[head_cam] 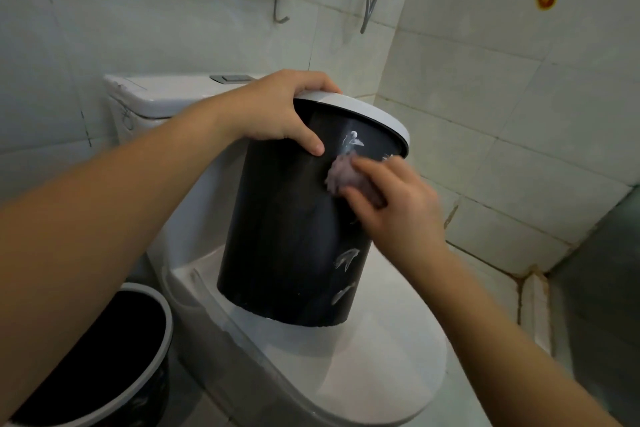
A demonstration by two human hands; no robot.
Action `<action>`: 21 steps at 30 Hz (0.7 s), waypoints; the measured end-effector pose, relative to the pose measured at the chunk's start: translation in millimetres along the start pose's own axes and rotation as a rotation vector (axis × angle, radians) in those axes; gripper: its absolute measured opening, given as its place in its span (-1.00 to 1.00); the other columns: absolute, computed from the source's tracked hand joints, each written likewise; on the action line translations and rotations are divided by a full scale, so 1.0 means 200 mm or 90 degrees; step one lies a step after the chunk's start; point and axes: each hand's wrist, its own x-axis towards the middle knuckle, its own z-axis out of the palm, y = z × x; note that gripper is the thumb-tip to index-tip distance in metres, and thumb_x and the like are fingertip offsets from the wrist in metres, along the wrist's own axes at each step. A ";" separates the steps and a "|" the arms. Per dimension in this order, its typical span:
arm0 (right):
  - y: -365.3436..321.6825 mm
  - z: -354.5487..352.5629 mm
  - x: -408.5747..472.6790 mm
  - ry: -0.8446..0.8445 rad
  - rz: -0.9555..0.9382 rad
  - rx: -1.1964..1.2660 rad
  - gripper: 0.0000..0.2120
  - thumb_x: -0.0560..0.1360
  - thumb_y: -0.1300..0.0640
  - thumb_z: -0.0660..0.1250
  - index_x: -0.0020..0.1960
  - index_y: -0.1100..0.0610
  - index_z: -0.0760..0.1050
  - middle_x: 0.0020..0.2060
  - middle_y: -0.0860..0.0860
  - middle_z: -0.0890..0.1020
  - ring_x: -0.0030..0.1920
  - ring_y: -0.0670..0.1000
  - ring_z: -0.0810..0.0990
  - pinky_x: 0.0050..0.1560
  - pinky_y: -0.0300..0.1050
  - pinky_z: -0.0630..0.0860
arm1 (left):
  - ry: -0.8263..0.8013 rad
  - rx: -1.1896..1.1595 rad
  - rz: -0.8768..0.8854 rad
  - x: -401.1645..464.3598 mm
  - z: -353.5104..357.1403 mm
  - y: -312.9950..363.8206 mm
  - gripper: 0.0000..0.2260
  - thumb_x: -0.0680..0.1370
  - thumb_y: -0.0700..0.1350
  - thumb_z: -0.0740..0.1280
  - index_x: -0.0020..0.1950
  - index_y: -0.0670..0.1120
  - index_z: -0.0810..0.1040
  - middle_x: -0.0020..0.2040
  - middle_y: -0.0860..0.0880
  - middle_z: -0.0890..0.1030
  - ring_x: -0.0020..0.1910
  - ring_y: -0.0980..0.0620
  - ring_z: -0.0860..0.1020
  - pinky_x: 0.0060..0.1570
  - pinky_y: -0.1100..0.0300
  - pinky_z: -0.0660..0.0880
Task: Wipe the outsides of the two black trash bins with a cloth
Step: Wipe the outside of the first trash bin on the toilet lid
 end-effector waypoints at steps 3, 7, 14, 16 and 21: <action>-0.02 0.01 0.10 0.039 0.093 0.026 -0.67 0.51 -0.05 0.39 0.22 0.07 0.62 -0.10 0.00 0.59 -0.17 0.01 0.56 -0.21 -0.02 0.56 | -0.010 0.008 0.004 0.00 0.01 0.02 -0.45 0.30 -0.18 0.61 0.16 0.23 0.52 0.08 0.13 0.61 0.09 0.07 0.58 0.12 0.06 0.54; -0.07 0.02 0.11 0.035 0.028 -0.003 -0.67 0.49 -0.03 0.42 0.18 0.11 0.63 -0.15 0.03 0.58 -0.20 0.04 0.55 -0.31 -0.02 0.55 | -0.016 0.003 0.016 -0.01 0.01 0.03 -0.50 0.34 -0.20 0.57 0.16 0.21 0.54 0.07 0.12 0.62 0.09 0.08 0.59 0.13 0.04 0.56; 0.04 -0.04 0.06 0.052 0.130 -0.008 -0.67 0.51 -0.03 0.37 0.21 0.07 0.63 -0.10 0.01 0.60 -0.18 0.04 0.57 -0.20 -0.19 0.39 | -0.028 0.022 0.002 -0.01 0.01 0.04 -0.49 0.37 -0.22 0.55 0.16 0.24 0.51 0.09 0.14 0.62 0.12 0.06 0.58 0.22 -0.02 0.51; 0.02 -0.04 0.08 0.052 0.144 -0.009 -0.68 0.51 -0.04 0.37 0.20 0.07 0.63 -0.09 0.02 0.61 -0.17 0.05 0.58 -0.20 -0.18 0.39 | -0.030 0.030 -0.006 -0.01 0.02 0.04 -0.48 0.35 -0.17 0.56 0.16 0.28 0.51 0.10 0.15 0.61 0.12 0.06 0.57 0.22 -0.04 0.51; -0.07 -0.02 0.14 0.016 0.066 0.000 -0.67 0.52 -0.06 0.34 0.20 0.08 0.63 -0.10 0.03 0.60 -0.16 0.06 0.58 -0.26 0.00 0.56 | -0.047 0.036 -0.007 -0.01 0.02 0.07 -0.53 0.31 -0.08 0.49 0.13 0.32 0.53 0.04 0.15 0.63 0.08 0.05 0.59 0.17 -0.09 0.55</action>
